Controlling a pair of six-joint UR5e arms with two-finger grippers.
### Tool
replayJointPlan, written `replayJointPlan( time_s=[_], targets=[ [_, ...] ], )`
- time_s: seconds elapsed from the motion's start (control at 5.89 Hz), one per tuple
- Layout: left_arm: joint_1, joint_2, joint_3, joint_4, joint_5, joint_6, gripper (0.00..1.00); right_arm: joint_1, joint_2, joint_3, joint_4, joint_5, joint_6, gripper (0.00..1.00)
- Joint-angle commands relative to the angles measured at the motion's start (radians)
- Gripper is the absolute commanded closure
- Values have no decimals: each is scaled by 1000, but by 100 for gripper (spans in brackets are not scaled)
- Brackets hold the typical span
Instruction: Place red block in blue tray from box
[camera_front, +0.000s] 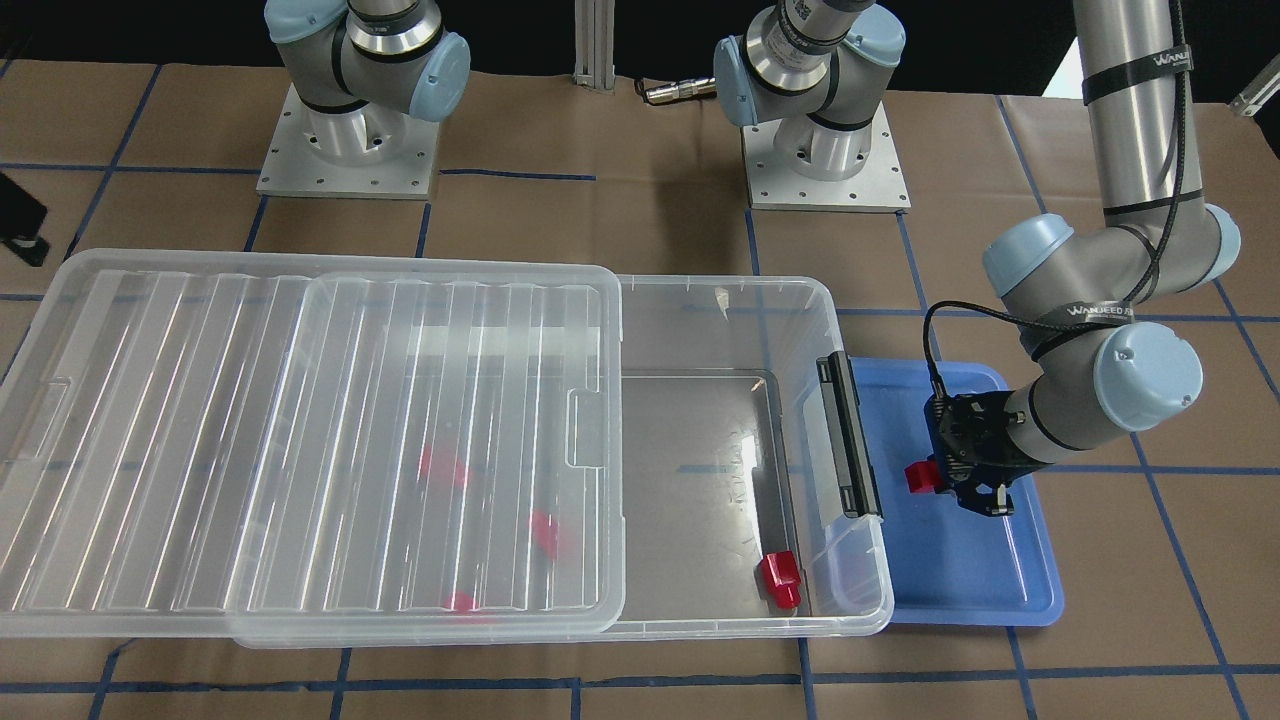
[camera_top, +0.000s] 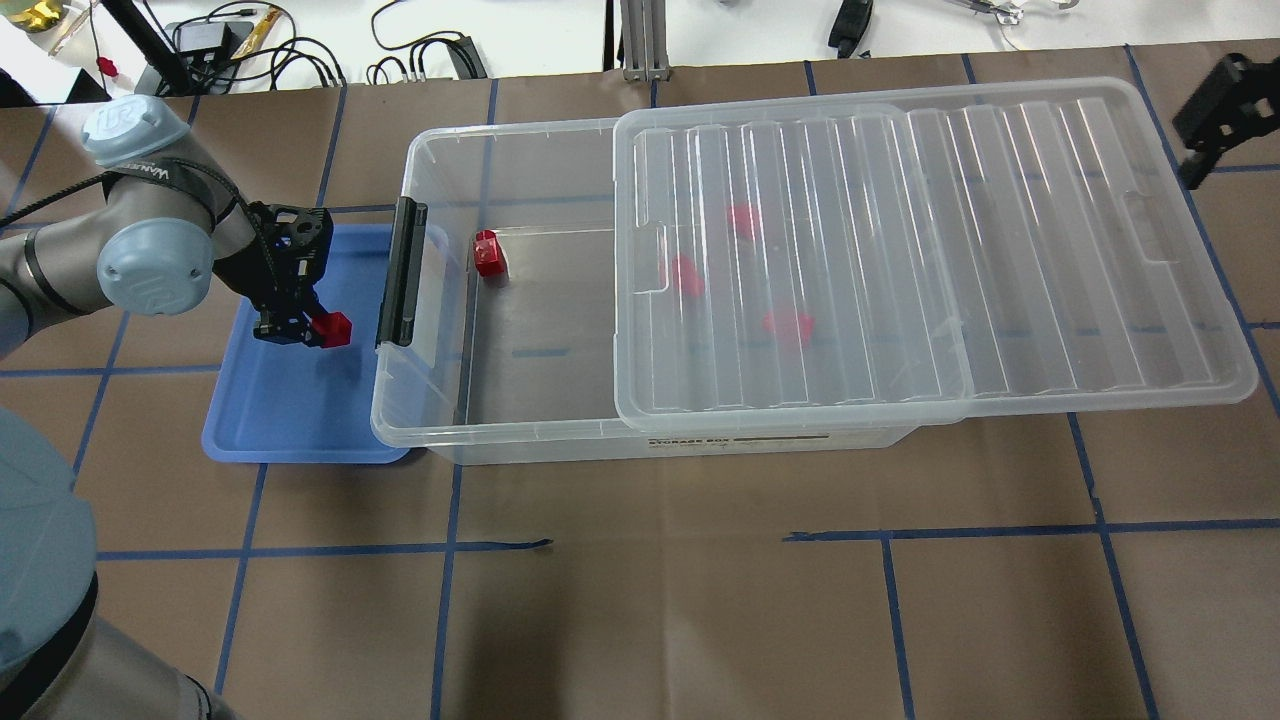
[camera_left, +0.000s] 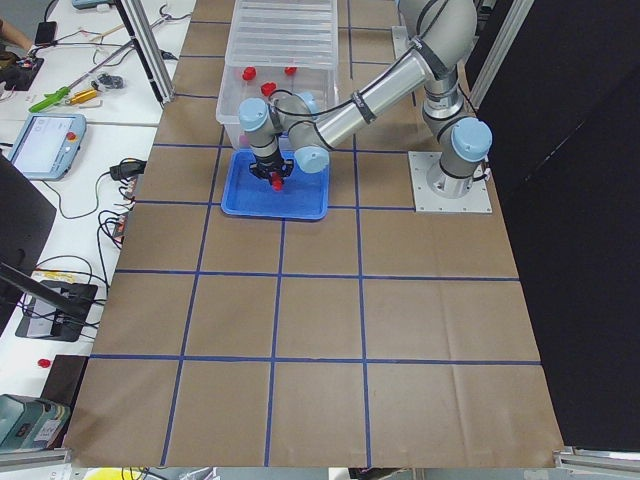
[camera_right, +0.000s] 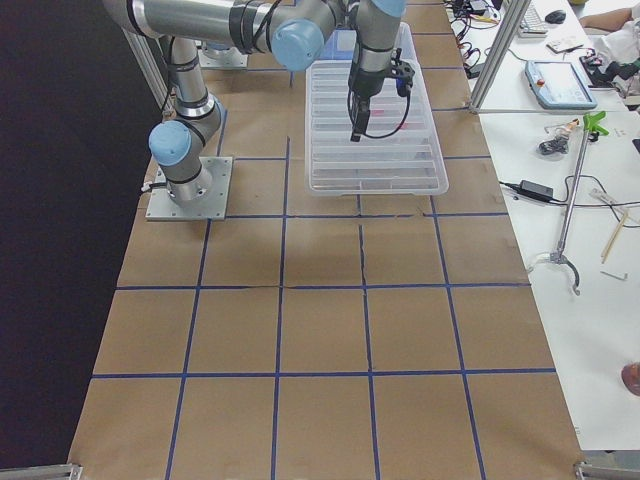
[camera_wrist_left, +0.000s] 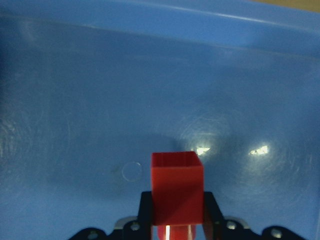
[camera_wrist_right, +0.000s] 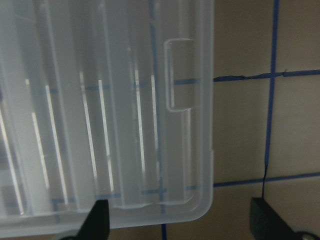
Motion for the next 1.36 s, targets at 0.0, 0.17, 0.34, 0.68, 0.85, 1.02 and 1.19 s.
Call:
replayJointPlan(
  time_s=[0.0,0.17,0.34,0.68,0.85,1.02,1.19],
  targets=[
    [-7,5,21,-14,2,-27,1,-136,99,0,-147,-44,-160,0],
    [-27,55,35,-44,4,-139,1,-166,152,5,-169,-44,-159,0],
    [-65,135,84,-206,-6,-254,1,-179,185,26,-172,-44,-148,0],
    [-142,283,228,-523,-9,-629,1,-179,169,113,-262,-44,-119,0],
    [-201,331,269,-566,-4,-841,1,-179,167,138,-281,-44,-118,0],
    [-249,348,309,-591,8,-1036,1,-179,166,146,-284,-46,-118,0],
    [-297,352,369,-600,8,-1243,1,-179,164,147,-283,-46,-118,0]
  ],
)
